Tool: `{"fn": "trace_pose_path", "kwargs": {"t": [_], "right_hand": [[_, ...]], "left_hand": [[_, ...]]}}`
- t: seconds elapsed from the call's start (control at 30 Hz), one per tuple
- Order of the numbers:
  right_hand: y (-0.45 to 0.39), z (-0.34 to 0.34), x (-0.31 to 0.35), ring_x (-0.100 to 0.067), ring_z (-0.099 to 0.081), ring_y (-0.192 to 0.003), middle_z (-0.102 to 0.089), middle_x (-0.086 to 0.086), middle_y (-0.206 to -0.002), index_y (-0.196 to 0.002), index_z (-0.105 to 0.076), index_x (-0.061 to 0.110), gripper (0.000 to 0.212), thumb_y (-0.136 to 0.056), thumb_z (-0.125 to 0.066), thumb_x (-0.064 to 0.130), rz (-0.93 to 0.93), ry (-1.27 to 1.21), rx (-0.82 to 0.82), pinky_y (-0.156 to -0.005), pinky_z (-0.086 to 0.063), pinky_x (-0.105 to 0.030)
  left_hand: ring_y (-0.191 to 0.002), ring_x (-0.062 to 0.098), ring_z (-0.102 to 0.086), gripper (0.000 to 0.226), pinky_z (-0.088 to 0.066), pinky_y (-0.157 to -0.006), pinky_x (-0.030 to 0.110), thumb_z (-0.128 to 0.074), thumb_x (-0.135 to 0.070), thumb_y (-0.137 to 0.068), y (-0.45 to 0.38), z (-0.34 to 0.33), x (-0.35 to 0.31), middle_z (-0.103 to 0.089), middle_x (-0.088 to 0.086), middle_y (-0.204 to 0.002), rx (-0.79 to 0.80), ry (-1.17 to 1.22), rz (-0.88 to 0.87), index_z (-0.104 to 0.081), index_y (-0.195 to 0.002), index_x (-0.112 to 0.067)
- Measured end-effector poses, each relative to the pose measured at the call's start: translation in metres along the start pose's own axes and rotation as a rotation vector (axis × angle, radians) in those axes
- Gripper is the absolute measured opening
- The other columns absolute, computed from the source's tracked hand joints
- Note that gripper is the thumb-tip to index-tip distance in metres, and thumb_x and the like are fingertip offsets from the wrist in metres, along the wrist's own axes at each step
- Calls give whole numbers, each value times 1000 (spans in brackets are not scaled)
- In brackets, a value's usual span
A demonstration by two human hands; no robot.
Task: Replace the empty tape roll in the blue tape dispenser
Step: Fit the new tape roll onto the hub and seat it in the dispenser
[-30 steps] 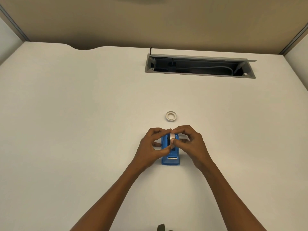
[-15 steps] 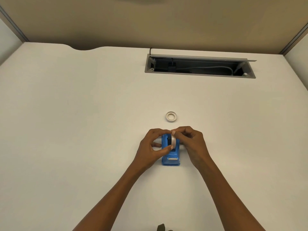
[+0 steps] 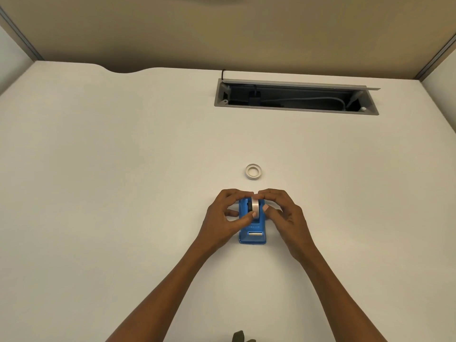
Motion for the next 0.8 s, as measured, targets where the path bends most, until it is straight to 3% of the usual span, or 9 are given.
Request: {"fn": "trace_pose_path", "kwargs": {"t": [0.23, 0.47, 0.6, 0.8], "right_hand": [[-2, 0, -3, -5, -58, -104, -59, 1, -113, -110, -65, 13, 28, -82, -66, 9, -11, 19, 10, -75, -54, -18], [-5, 0, -2, -13, -61, -99, -61, -1, -108, -104, -65, 13, 29, -76, -71, 5, -60, -3, 14, -73, -56, -29], [-9, -1, -1, -10, -61, -95, -63, -6, -105, -98, -65, 10, 24, -76, -68, 0, -99, -16, -18, -70, -54, -20], [-16, 0, -7, -18, -61, -99, -66, -10, -102, -91, -67, 9, 10, -81, -67, 11, -170, -38, -54, -77, -51, -18]], "left_hand": [[-101, -2, -55, 43, -53, -75, 16, -73, -27, -69, 1, 0, -1, -54, -16, -110, 8, 15, -11, -56, -106, -41], [-103, 0, -55, 46, -51, -75, 13, -73, -23, -69, 2, -1, 0, -54, -13, -113, 27, 10, -26, -56, -108, -40], [-104, 3, -56, 46, -53, -77, 17, -73, -25, -69, 0, -1, 3, -55, -8, -116, 29, 8, -5, -61, -113, -26], [-102, 2, -56, 44, -52, -75, 14, -73, -28, -68, 0, -1, 3, -54, -16, -113, 30, 4, 8, -56, -108, -38]]}}
Point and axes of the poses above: each hand's wrist, its own y-axis away from the middle knuckle, its own z-axis out of the back of the hand, x = y × z, the point moved 7 cm from there along -y, towards the middle knuckle
